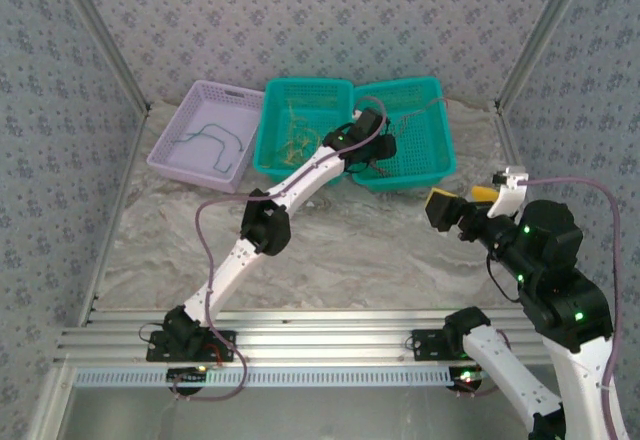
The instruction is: Untangle the cables
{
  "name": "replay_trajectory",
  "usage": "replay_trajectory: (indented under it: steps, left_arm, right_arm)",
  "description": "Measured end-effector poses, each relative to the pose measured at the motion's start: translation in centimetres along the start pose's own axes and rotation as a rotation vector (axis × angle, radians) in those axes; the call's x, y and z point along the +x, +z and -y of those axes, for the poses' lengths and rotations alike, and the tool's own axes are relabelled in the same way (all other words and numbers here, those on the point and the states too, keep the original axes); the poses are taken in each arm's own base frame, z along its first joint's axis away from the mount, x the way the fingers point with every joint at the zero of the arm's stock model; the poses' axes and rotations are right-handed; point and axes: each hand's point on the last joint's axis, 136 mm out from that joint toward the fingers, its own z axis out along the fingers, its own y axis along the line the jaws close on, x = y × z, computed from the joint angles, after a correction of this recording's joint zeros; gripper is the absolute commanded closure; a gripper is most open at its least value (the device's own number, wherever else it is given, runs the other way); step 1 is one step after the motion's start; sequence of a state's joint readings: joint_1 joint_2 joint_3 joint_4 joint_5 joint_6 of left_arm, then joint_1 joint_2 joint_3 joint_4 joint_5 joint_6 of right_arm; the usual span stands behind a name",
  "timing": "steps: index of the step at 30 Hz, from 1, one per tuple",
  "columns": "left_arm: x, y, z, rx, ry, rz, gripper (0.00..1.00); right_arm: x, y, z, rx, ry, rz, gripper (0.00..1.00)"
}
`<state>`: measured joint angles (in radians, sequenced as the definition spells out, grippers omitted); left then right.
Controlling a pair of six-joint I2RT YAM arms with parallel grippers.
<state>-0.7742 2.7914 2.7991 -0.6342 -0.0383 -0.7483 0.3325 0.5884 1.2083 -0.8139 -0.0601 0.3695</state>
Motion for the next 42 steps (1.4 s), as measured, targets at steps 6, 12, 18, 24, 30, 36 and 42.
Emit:
replay_trajectory:
  steps: [6,12,18,24,30,36,42]
  left_arm:
    - [0.2,0.0,0.5,0.026,0.001,-0.016,0.22]
    - [0.5,-0.1,1.0,0.053,0.006,-0.031,0.05]
    - [-0.4,-0.3,2.8,0.120,0.014,0.005,0.00]
    - [-2.5,-2.7,5.8,0.201,0.086,0.067,0.00]
    - [-6.3,-8.9,9.9,0.251,0.186,0.197,0.00]
    - [-9.2,-14.9,11.2,0.173,0.282,0.312,0.00]
    - [-9.8,-17.8,8.7,0.006,0.312,0.316,0.01]
  right_arm:
    - [0.2,1.1,0.5,0.031,0.005,-0.027,0.00]
    - [1.6,3.7,1.3,0.078,0.018,-0.123,0.00]
    - [2.3,5.2,2.4,0.132,0.025,-0.181,0.00]
    - [2.7,7.0,3.7,0.192,0.070,-0.235,0.00]
    - [2.8,8.1,5.1,0.226,0.148,-0.263,0.00]
    - [3.0,9.2,6.4,0.252,0.232,-0.287,0.00]
    - [3.3,11.5,7.6,0.283,0.302,-0.313,0.00]
